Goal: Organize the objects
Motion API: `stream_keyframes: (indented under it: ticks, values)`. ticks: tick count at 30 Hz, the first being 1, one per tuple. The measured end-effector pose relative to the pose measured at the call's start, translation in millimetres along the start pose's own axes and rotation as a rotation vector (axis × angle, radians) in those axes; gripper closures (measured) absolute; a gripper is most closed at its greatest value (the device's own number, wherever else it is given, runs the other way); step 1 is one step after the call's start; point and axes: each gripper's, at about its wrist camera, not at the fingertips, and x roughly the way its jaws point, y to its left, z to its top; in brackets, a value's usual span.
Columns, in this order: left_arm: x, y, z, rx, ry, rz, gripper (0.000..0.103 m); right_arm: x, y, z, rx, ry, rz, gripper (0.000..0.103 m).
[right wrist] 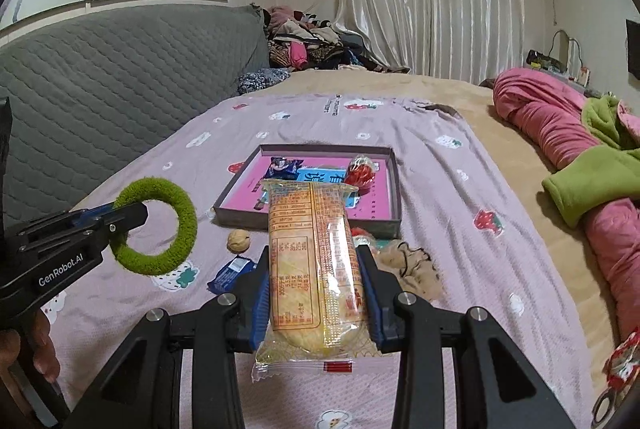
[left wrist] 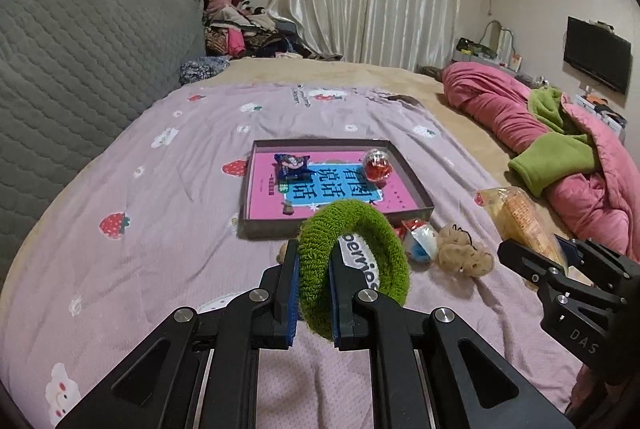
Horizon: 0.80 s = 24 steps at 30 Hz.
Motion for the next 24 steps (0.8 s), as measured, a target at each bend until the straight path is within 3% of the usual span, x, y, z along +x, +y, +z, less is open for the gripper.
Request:
stream_keyframes:
  ticks: [12,24]
  values:
    - [7.1,-0.4,38.1,0.019,-0.024,0.001,0.091,-0.1,-13.6,42.0,-0.016,-0.057,-0.034,0.064]
    - [38.1,8.0,83.6,0.027,-0.027,0.016,0.091,18.8,-19.9,97.7,-0.028,-0.099,-0.05,0.064]
